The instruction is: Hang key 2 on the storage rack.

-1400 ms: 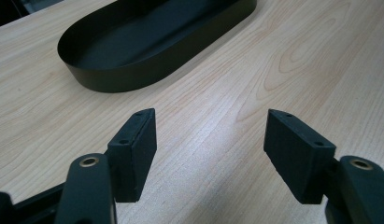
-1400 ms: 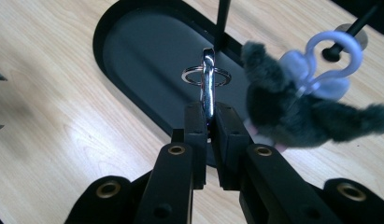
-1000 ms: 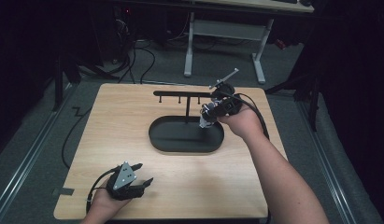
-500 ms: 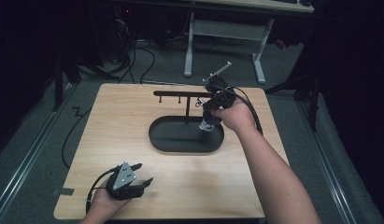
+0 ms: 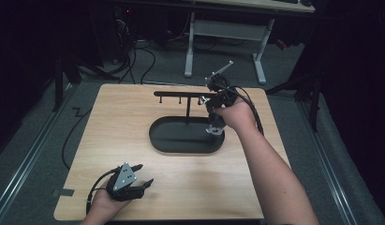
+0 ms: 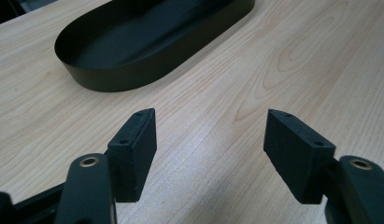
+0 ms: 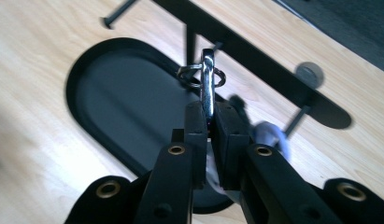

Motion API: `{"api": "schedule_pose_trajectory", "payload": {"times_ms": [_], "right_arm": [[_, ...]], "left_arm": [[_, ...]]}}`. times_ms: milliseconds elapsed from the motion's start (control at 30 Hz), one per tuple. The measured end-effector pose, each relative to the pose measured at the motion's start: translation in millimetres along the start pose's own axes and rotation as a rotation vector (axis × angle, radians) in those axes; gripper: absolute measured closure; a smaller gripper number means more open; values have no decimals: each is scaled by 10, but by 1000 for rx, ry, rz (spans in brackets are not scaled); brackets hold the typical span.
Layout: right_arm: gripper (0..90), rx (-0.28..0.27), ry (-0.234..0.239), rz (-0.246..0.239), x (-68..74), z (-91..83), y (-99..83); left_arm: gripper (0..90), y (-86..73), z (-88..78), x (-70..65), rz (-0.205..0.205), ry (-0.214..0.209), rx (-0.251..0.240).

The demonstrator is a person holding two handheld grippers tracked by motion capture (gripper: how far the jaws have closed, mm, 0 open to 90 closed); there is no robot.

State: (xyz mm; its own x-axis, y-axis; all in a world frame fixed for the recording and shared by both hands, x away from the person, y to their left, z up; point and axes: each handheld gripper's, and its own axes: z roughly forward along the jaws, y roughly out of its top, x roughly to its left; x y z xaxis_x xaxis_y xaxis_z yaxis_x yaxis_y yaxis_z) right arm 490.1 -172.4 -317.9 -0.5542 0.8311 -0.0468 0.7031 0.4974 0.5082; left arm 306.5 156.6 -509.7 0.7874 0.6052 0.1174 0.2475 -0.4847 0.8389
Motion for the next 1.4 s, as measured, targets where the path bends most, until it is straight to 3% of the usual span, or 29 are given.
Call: {"api": "schedule_pose_trajectory", "payload": {"times_ms": [367, 667, 900, 1400], "right_arm": [[850, 21, 38, 23, -51, 125, -197], [844, 6, 58, 56, -54, 291, -252], [806, 23, 58, 63, -32, 447, -276], [745, 7, 78, 62, 22, 430, -306]], "left_arm": [[354, 2, 14, -19, 10, -9, 12], [354, -5, 35, -37, 25, -12, 28], [354, -6, 40, -44, 32, -15, 31], [354, -2, 40, -50, 34, -18, 28]]}}
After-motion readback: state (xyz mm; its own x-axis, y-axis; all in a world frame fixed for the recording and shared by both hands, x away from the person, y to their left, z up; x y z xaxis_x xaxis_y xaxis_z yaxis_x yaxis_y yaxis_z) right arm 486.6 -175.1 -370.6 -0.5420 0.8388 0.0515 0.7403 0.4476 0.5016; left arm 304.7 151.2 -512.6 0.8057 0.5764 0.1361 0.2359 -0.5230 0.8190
